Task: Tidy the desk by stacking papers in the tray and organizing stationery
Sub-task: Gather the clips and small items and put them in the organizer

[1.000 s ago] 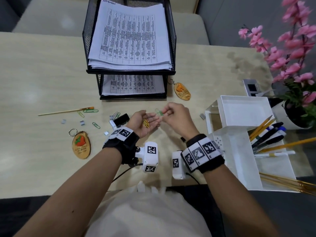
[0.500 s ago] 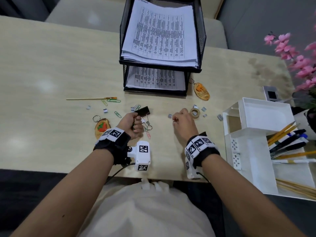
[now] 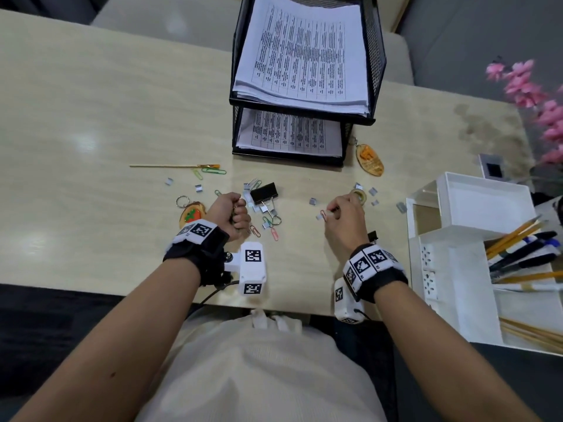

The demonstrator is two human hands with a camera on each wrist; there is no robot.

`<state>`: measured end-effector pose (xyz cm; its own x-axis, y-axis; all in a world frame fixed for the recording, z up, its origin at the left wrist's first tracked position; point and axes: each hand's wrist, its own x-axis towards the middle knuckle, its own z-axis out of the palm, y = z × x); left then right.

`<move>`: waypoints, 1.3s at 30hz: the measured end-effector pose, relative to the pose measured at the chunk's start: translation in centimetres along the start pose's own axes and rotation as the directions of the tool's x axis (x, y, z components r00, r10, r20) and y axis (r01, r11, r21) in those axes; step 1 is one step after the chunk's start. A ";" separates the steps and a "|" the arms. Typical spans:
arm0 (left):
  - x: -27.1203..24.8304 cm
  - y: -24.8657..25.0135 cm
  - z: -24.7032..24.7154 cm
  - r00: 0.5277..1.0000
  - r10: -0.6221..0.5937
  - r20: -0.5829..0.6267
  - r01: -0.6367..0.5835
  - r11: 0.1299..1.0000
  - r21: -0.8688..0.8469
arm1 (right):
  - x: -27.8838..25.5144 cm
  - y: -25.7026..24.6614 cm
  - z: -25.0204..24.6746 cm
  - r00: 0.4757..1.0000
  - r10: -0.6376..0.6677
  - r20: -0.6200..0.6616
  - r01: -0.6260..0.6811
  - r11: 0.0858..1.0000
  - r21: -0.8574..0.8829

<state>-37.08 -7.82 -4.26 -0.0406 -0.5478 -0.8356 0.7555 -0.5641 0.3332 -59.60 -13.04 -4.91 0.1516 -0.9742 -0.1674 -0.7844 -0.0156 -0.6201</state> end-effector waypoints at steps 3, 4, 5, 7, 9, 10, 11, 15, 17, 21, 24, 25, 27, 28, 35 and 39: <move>0.1 -0.2 0.3 1.000 -0.012 -0.003 0.012 1.000 0.022 | -0.7 0.4 -0.4 0.999 0.000 -0.043 -0.002 1.000 -0.027; 0.1 -0.2 0.5 1.000 -0.013 -0.002 0.013 0.999 0.031 | -0.8 0.5 -0.4 0.999 0.001 -0.050 -0.003 0.999 -0.037; 0.0 -0.3 0.6 1.000 -0.014 0.001 0.014 0.999 0.040 | -0.9 0.6 -0.4 0.999 -0.001 -0.052 -0.001 0.999 -0.046; 0.0 -0.3 0.9 1.000 -0.020 0.009 0.020 0.999 0.051 | -1.0 0.4 -0.2 1.000 0.000 -0.024 -0.002 0.996 -0.084; -0.2 -0.4 1.1 1.000 -0.022 0.008 0.021 0.998 0.058 | -0.9 0.1 0.2 1.000 0.011 0.006 -0.010 0.992 -0.123; -0.2 -0.4 1.1 1.000 -0.021 0.006 0.020 0.998 0.058 | -0.8 -0.1 0.3 1.000 0.027 0.011 -0.026 0.991 -0.132; -0.3 -0.4 1.2 1.000 -0.019 0.006 0.019 0.998 0.058 | -0.7 -0.4 0.4 0.999 0.048 0.014 -0.046 0.989 -0.140; -0.3 -0.3 0.9 1.000 -0.014 -0.005 0.014 0.999 0.044 | -0.3 -1.4 0.5 0.989 0.122 0.083 -0.098 0.964 -0.247; -0.4 0.0 0.7 1.000 -0.014 -0.013 0.015 1.000 0.012 | -0.3 -2.2 0.3 0.989 0.130 0.065 -0.109 0.959 -0.263; -0.6 0.5 0.4 1.000 0.008 -0.025 -0.009 0.998 -0.054 | -1.4 -5.0 0.6 0.998 0.021 0.064 -0.015 0.995 -0.103; -0.9 0.8 0.2 0.999 0.037 -0.021 -0.039 0.991 -0.127 | -2.9 -7.2 2.0 0.956 0.029 0.291 -0.003 0.996 -0.091; -1.0 0.9 0.1 0.999 0.050 -0.019 -0.053 0.987 -0.151 | -3.1 -7.5 2.5 0.944 0.056 0.326 -0.017 0.993 -0.120; -1.4 1.2 -0.3 0.997 0.073 -0.010 -0.073 0.980 -0.187 | -3.5 -7.8 3.6 0.937 0.107 0.333 -0.042 0.980 -0.196; -1.5 1.4 -0.5 0.996 0.083 -0.007 -0.083 0.976 -0.199 | -3.7 -7.9 3.9 0.939 0.119 0.322 -0.046 0.973 -0.227; -1.9 1.6 -2.8 0.992 0.113 -0.050 -0.121 0.971 -0.204 | -5.1 -8.7 4.9 0.951 0.125 0.282 -0.042 0.958 -0.283; -2.1 1.2 -3.9 0.994 0.098 -0.057 -0.107 0.976 -0.189 | -5.6 -9.0 5.3 0.950 0.179 0.257 -0.115 0.963 -0.243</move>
<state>-33.49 -4.92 -3.81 0.0704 -0.5644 -0.8225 0.8656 -0.3752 0.3316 -50.18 -6.24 -2.46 0.1585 -0.8700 -0.4669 -0.9193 0.0425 -0.3912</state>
